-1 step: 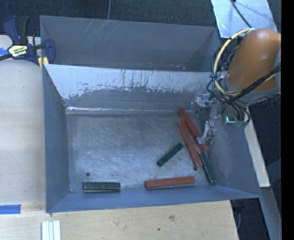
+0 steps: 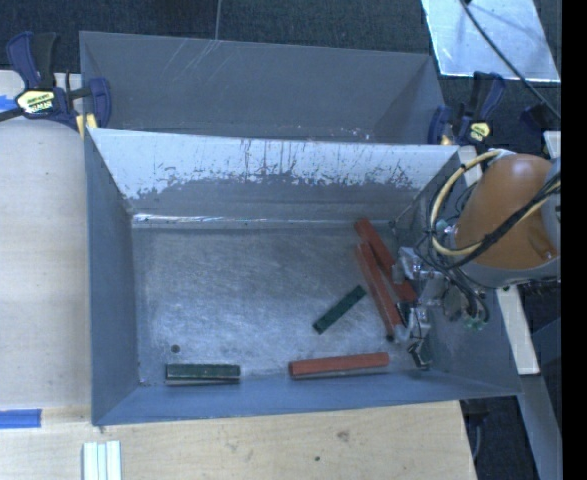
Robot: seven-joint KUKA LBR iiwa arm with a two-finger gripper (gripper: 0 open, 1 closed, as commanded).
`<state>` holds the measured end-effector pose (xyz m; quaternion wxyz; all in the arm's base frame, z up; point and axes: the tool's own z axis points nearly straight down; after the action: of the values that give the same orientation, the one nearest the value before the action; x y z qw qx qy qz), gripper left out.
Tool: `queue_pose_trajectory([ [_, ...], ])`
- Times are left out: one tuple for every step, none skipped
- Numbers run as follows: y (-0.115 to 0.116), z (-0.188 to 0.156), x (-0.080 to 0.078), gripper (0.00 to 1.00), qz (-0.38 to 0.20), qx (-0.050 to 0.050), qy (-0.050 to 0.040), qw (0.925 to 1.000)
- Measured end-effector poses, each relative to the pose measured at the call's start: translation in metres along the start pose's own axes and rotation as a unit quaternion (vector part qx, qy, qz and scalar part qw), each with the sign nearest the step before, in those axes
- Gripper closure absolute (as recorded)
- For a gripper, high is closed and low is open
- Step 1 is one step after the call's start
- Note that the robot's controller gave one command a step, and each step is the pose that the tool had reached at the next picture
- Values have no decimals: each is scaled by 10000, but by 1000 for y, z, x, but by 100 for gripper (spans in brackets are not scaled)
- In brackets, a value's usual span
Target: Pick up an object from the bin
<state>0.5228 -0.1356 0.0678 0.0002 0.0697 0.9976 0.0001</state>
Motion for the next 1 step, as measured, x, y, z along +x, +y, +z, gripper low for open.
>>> queue_pose_trajectory([
  [-10, -31, 28, 0, 893, 3, -3, 9960],
])
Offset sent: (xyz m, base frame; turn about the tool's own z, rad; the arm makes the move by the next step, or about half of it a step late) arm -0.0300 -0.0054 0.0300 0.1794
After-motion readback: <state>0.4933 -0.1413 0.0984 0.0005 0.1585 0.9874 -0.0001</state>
